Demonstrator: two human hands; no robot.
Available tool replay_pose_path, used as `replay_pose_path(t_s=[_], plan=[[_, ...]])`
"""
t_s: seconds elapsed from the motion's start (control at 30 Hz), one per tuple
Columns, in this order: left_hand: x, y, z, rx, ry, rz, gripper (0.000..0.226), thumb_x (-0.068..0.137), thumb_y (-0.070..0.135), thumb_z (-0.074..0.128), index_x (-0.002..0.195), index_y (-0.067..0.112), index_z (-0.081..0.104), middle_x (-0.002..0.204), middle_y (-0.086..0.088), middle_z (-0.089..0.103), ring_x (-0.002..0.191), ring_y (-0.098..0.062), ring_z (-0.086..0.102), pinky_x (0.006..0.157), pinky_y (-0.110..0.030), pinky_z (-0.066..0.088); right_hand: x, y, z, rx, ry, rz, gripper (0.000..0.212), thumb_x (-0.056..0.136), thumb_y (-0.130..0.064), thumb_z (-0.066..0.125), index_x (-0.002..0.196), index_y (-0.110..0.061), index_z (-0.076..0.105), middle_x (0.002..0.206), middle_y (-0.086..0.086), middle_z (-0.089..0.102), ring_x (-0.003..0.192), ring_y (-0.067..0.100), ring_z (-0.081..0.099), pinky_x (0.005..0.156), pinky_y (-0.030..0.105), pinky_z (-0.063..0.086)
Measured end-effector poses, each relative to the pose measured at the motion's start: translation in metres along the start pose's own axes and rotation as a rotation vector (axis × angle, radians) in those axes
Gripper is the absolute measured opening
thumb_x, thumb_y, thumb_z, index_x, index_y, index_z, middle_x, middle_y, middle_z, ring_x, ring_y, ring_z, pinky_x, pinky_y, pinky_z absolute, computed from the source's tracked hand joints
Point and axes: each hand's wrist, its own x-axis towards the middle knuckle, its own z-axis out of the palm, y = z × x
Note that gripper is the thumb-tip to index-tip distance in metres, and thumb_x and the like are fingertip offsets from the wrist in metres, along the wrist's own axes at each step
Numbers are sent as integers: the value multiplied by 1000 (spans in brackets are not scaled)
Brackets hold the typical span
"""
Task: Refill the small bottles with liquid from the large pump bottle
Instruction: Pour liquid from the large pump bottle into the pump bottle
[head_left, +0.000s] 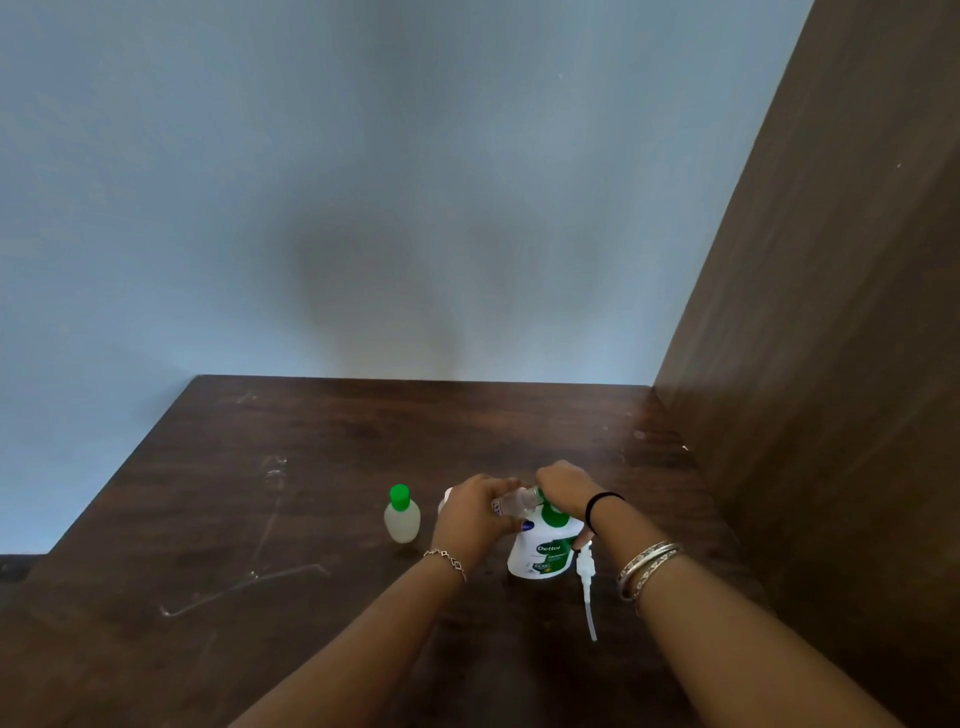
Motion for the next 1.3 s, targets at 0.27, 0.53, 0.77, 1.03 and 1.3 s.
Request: replay_pose_path(t_s=[0.27, 0.53, 0.77, 1.03, 1.3], plan=[[0, 2, -2, -29, -4, 0, 57, 69, 22, 76, 123, 18, 56, 113, -3, 61, 103, -15, 57, 87, -20, 41, 3, 3, -4, 124, -12, -95, 36, 101, -22, 27, 66, -25, 35, 72, -7, 37, 63, 3, 35, 82, 28, 32], [-1, -1, 1, -39, -20, -17, 56, 69, 21, 76, 122, 18, 58, 113, -5, 62, 102, -15, 58, 82, -16, 38, 4, 4, 6, 51, 69, -26, 33, 99, -8, 27, 74, -7, 49, 90, 16, 52, 92, 27, 49, 77, 29, 31], [-1, 0, 0, -67, -8, -4, 56, 70, 17, 75, 123, 16, 57, 113, -6, 61, 100, -13, 56, 79, -12, 35, 8, 7, -2, 10, 14, -92, 33, 101, -15, 27, 73, -14, 43, 93, 11, 52, 90, 22, 44, 83, 32, 35], [1, -3, 1, -21, -10, -5, 55, 69, 20, 76, 122, 19, 58, 111, -4, 61, 99, -15, 58, 79, -14, 37, 9, 5, 4, -91, 50, -82, 32, 100, -8, 28, 106, 5, 57, 128, 25, 52, 118, 32, 52, 94, 35, 41], [6, -1, 1, -17, 20, 24, 55, 67, 21, 77, 119, 21, 60, 108, -2, 62, 97, -15, 58, 85, -26, 44, 2, 5, -7, -39, -26, -121, 28, 101, -15, 24, 95, -1, 47, 106, 17, 47, 100, 30, 49, 89, 37, 40]])
